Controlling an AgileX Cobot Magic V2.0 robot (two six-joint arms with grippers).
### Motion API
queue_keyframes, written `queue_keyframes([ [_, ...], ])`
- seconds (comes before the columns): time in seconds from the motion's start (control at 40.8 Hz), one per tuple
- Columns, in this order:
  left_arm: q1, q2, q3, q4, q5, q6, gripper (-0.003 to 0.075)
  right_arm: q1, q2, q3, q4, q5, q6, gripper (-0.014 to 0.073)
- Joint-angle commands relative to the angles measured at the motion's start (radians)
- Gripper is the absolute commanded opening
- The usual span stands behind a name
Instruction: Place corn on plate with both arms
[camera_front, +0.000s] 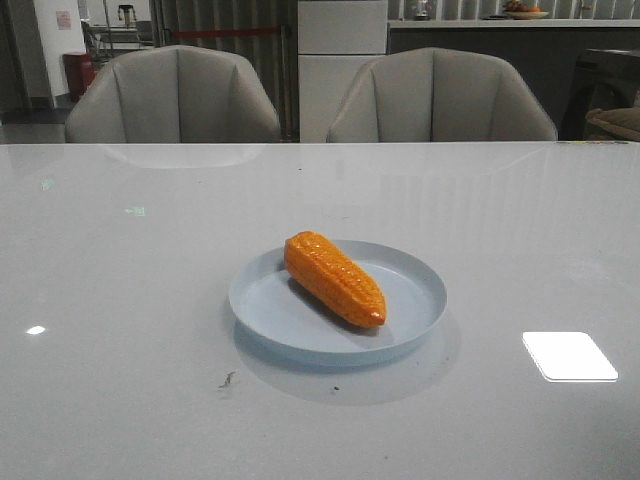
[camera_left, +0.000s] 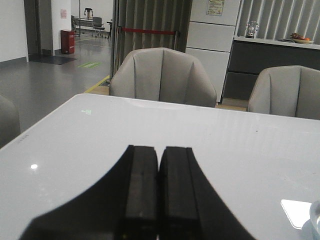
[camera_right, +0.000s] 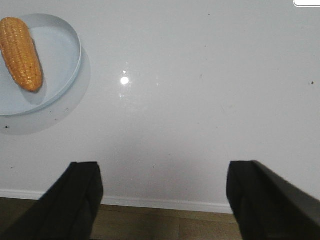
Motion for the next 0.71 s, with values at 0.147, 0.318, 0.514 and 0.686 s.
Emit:
queue_keyframes([
  [0.147, -0.006, -0.018, 0.015, -0.015, -0.106, -0.012, 0.0089, -0.007, 0.001, -0.026, -0.007, -0.067, -0.001, 0.0615],
  [0.318, -0.006, -0.018, 0.015, -0.003, -0.106, -0.008, 0.0089, -0.007, 0.001, -0.026, -0.007, -0.068, -0.001, 0.0615],
  [0.514, -0.006, -0.018, 0.017, -0.008, -0.112, -0.005, 0.0089, -0.007, 0.001, -0.026, -0.007, -0.068, -0.001, 0.0615],
  [0.686, -0.006, -0.018, 0.099, -0.013, -0.200, -0.003, 0.0089, -0.007, 0.001, -0.026, -0.007, -0.068, -0.001, 0.0615],
])
